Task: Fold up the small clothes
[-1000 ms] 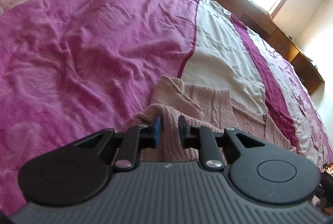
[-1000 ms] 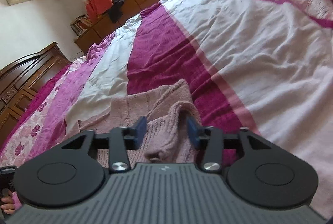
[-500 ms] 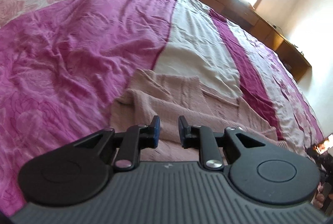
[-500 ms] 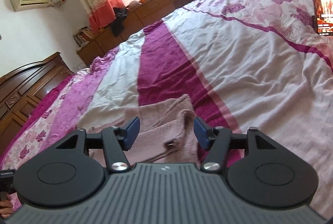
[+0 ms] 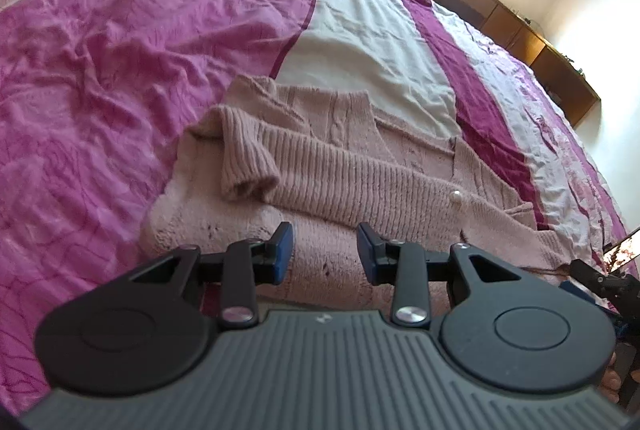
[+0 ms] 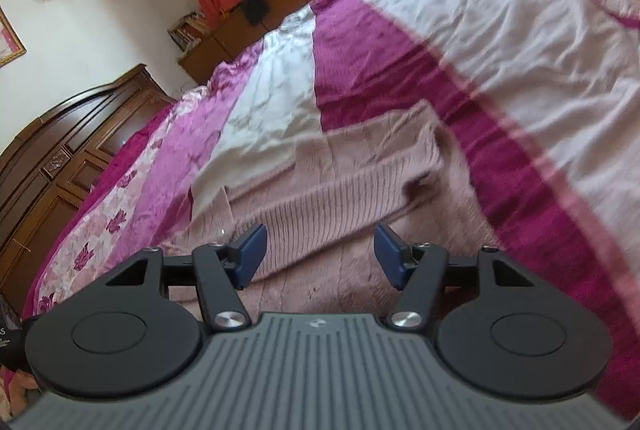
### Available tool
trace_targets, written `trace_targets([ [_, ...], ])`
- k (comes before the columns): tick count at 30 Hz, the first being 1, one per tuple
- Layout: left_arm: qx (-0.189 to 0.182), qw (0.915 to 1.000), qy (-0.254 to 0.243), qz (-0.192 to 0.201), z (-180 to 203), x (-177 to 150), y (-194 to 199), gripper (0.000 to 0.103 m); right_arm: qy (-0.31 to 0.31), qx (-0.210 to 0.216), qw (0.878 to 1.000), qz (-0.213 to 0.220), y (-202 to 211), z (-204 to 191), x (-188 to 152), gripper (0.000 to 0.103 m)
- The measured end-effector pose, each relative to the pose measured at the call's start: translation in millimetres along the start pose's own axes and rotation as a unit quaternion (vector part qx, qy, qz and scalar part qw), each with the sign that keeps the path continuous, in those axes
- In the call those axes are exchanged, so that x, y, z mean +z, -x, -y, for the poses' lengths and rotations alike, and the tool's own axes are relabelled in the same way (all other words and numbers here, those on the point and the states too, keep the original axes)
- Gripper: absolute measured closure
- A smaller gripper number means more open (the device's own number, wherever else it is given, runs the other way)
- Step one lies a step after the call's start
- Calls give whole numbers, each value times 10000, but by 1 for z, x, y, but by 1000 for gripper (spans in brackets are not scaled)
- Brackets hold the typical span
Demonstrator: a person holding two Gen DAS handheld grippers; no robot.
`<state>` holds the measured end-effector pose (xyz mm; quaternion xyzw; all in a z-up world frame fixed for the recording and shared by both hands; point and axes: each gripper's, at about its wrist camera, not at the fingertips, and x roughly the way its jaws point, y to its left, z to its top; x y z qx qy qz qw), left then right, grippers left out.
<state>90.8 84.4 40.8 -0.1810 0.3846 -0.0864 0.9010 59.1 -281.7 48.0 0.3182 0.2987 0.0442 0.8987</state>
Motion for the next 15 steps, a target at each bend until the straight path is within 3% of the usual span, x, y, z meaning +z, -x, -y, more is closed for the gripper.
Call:
trace_targets([
  [6, -22, 9997, 240, 44, -5, 0, -15, 66, -344, 65, 9990, -266, -28, 6, -7, 36],
  [15, -38, 9958, 900, 175, -22, 11, -35, 66, -676, 50, 9975, -199, -62, 10, 3, 36],
])
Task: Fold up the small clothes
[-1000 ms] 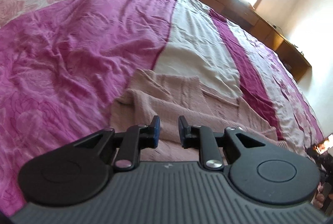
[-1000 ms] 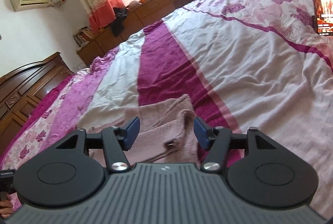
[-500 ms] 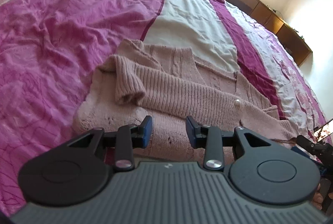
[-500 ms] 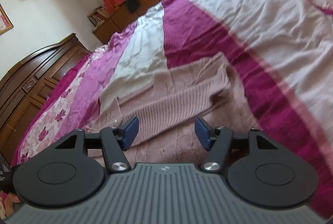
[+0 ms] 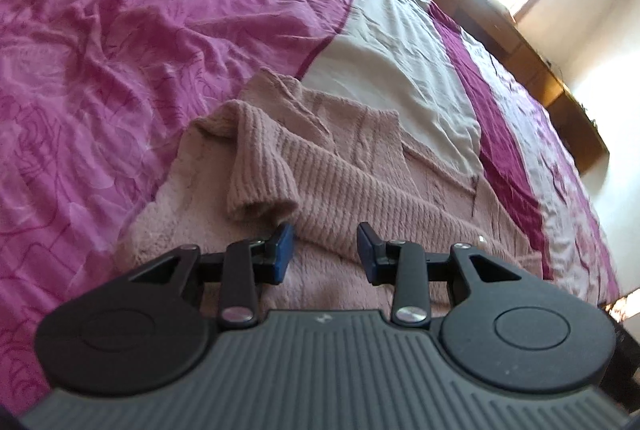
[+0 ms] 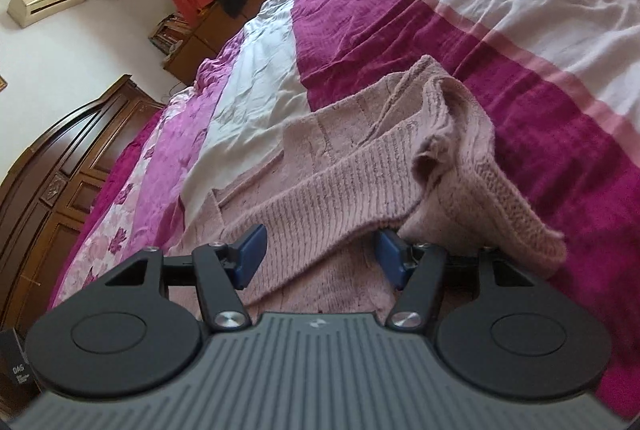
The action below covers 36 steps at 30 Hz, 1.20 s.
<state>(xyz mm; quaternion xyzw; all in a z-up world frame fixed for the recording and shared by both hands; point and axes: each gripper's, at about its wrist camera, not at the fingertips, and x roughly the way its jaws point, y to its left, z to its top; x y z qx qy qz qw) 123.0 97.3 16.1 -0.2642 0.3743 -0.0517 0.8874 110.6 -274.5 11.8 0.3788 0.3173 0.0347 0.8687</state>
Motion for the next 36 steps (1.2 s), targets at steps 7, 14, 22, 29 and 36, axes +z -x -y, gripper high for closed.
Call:
trace_targets([
  [7, -57, 9999, 134, 67, -5, 8, -10, 67, 102, -167, 9998, 77, -16, -7, 5, 51],
  [14, -95, 9991, -301, 281, 4, 18, -8, 100, -59, 81, 9999, 106, -14, 1, 18, 97],
  [22, 266, 9961, -625, 555, 17, 60, -26, 100, 211, 144, 9993, 286, -36, -19, 62, 97],
  [29, 395, 9948, -854, 394, 24, 74, -40, 99, 438, -264, 9985, -199, -89, -19, 91, 93],
  [36, 437, 9913, -1237, 110, 27, 58, -22, 74, 615, -451, 9970, -132, -91, -10, 94, 43],
])
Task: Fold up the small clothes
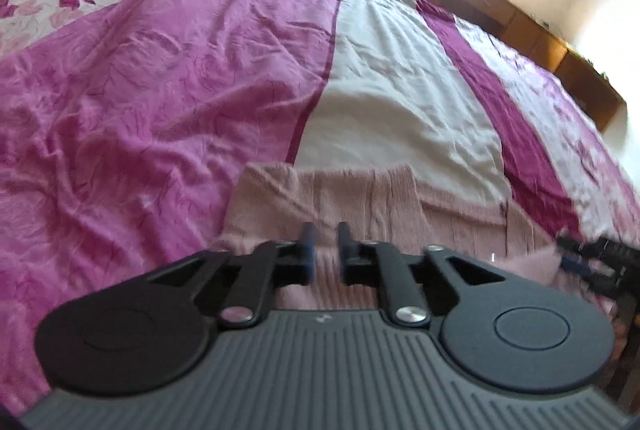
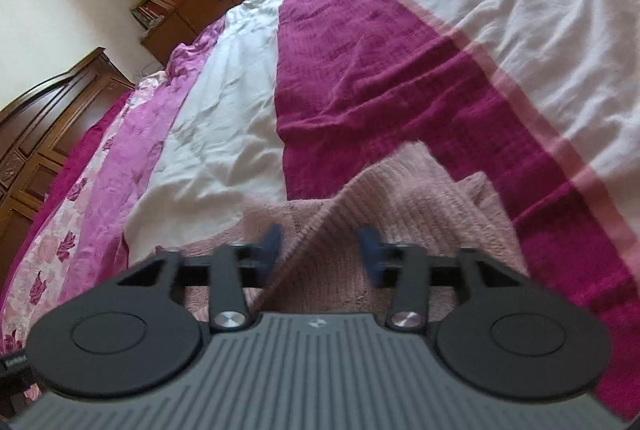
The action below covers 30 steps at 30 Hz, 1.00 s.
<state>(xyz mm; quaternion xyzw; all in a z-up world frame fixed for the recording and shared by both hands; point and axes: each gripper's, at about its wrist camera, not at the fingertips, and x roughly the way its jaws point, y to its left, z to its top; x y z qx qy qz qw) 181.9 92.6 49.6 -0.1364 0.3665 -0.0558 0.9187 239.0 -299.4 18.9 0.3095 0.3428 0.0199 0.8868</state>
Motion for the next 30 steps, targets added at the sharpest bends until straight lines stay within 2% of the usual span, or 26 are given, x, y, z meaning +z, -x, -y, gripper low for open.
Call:
trace_targets([
  [1, 47, 10000, -72, 16, 1, -4, 5, 62, 28, 56, 10000, 22, 6, 0, -1, 40],
  [2, 107, 9999, -130, 14, 1, -8, 9, 58, 77, 110, 9999, 36, 13, 1, -1, 40],
  [6, 325, 9989, -279, -165, 0, -21, 16, 58, 436, 188, 9987, 200, 44, 1, -9, 37],
  [10, 788, 9959, -315, -309, -1, -32, 12, 57, 737, -14, 9968, 317, 64, 8, -19, 37],
  [12, 859, 9951, -318, -366, -2, -35, 8, 58, 865, -148, 9955, 361, 68, 12, -26, 37],
  [15, 654, 9968, -351, -306, -2, -36, 7, 60, 832, -288, 9957, 284, 62, 22, -38, 37],
  [16, 523, 9976, -352, -300, -2, -35, 6, 82, 765, -289, 9963, 266, 59, 27, -42, 37],
  [17, 311, 9985, -280, -356, -3, -32, 4, 89, 725, -266, 9965, 317, 58, 31, -47, 37],
  [19, -39, 9993, -9, -360, -8, -23, -1, 89, 796, -241, 9955, 450, 55, 33, -52, 36],
  [20, -98, 9994, 80, -311, -9, -16, -4, 89, 851, -255, 9948, 491, 54, 32, -55, 36],
  [24, -51, 9993, 382, -15, -14, 19, -20, 88, 1000, -320, 9929, 552, 52, 29, -59, 35],
  [27, -17, 9979, 636, 89, -19, 35, -34, 82, 1030, -311, 9926, 559, 50, 28, -60, 33],
  [28, 15, 9979, 635, 141, -19, 38, -36, 73, 1050, -311, 9924, 566, 49, 28, -61, 33],
  [30, 153, 9984, 507, 187, -14, 42, -36, 61, 1101, -315, 9917, 586, 49, 27, -62, 33],
])
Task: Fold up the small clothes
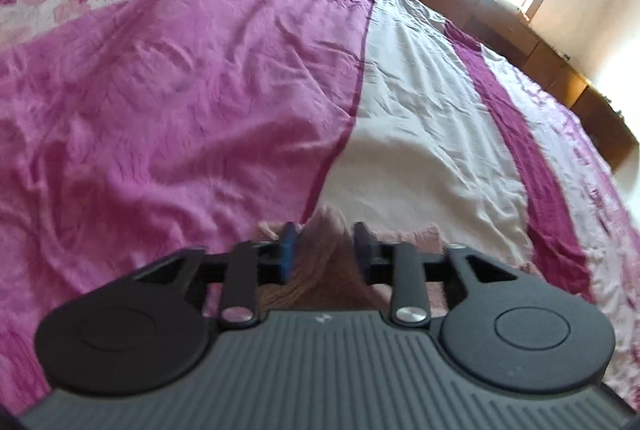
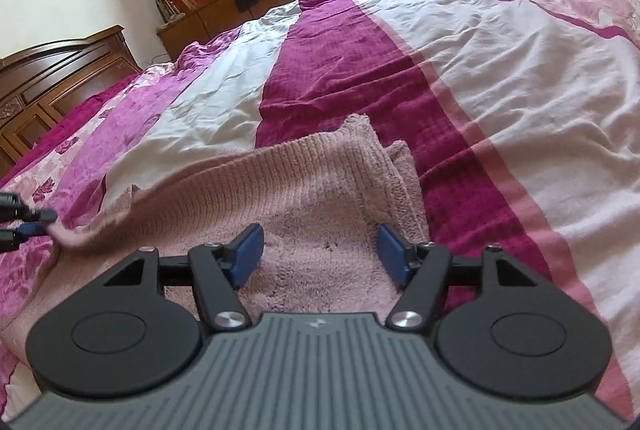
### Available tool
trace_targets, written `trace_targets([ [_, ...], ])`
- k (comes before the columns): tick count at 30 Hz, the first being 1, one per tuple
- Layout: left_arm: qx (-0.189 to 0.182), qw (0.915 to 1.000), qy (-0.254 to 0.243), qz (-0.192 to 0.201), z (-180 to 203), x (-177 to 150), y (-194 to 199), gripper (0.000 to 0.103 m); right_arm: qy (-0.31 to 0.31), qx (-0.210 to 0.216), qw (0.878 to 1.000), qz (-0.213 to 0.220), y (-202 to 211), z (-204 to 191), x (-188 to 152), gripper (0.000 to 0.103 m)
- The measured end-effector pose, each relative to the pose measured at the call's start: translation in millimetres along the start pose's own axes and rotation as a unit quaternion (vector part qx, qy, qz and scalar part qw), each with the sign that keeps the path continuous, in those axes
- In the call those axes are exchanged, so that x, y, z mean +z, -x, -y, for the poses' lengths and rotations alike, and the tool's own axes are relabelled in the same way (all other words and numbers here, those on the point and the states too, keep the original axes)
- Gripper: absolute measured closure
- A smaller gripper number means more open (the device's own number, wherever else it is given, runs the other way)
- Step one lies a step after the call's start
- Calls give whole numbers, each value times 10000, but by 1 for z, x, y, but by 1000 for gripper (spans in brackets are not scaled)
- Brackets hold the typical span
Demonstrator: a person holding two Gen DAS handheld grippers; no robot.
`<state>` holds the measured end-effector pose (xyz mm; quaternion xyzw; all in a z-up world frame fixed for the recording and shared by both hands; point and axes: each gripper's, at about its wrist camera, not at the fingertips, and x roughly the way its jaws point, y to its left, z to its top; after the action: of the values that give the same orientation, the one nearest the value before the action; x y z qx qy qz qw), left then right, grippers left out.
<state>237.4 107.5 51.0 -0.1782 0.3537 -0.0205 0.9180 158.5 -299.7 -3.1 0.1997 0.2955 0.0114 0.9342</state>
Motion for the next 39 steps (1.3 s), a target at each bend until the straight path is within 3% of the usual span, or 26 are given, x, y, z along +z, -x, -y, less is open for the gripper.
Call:
trace_targets([
  [7, -44, 9990, -451, 59, 5, -8, 16, 58, 32, -42, 10000, -40, 5, -6, 5, 32],
  [12, -220, 9963, -821, -90, 8, -26, 15, 58, -64, 171, 9996, 198, 13, -6, 15, 32],
  [15, 4, 9957, -887, -276, 6, -37, 2, 58, 41, 121, 9998, 151, 4, -6, 24, 32],
  [19, 232, 9954, -849, -376, -4, -46, -13, 58, -15, -11, 9996, -273, -25, 6, 25, 32],
  [25, 319, 9948, -878, -395, -2, -45, -6, 58, -191, 112, 9996, -177, -26, 12, 22, 32],
  [29, 392, 9941, -944, -362, 0, -45, 15, 58, -548, 210, 9982, -103, -8, 15, 24, 32],
  [39, 697, 9914, -1009, -452, -8, -60, 72, 58, -618, 87, 9979, 157, 60, 21, 13, 31],
])
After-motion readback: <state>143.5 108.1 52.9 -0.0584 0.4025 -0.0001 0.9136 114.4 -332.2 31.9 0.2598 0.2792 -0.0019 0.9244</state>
